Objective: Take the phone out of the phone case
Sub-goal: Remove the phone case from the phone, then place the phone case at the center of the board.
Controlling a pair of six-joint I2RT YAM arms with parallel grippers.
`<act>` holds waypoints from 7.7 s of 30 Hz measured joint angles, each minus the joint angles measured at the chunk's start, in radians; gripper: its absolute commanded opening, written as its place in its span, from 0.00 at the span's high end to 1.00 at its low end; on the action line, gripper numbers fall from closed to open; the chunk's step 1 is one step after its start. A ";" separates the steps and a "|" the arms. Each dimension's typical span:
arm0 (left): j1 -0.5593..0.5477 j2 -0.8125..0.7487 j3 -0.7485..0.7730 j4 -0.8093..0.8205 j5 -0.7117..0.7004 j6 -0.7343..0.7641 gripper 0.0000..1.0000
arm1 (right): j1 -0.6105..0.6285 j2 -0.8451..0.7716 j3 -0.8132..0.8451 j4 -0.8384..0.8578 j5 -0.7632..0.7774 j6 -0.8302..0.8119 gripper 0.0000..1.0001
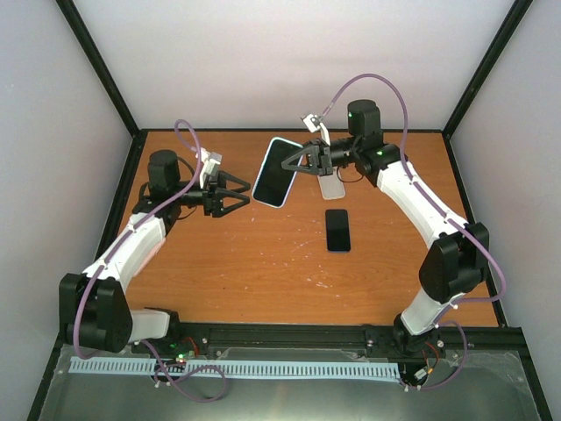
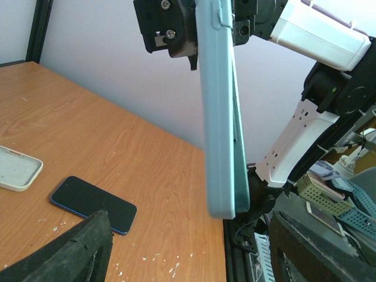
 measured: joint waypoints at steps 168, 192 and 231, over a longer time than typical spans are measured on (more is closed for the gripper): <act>0.011 0.408 0.156 0.009 -0.357 -0.888 0.99 | 0.430 0.031 -0.051 0.048 1.471 -1.070 0.97; -0.122 0.810 0.501 -0.159 -0.572 -0.603 0.99 | 0.197 -0.123 -0.037 -0.063 1.464 -0.947 0.97; -0.146 0.817 0.565 -0.386 -0.852 -0.552 0.00 | 0.148 -0.093 -0.124 0.002 1.426 -1.019 0.97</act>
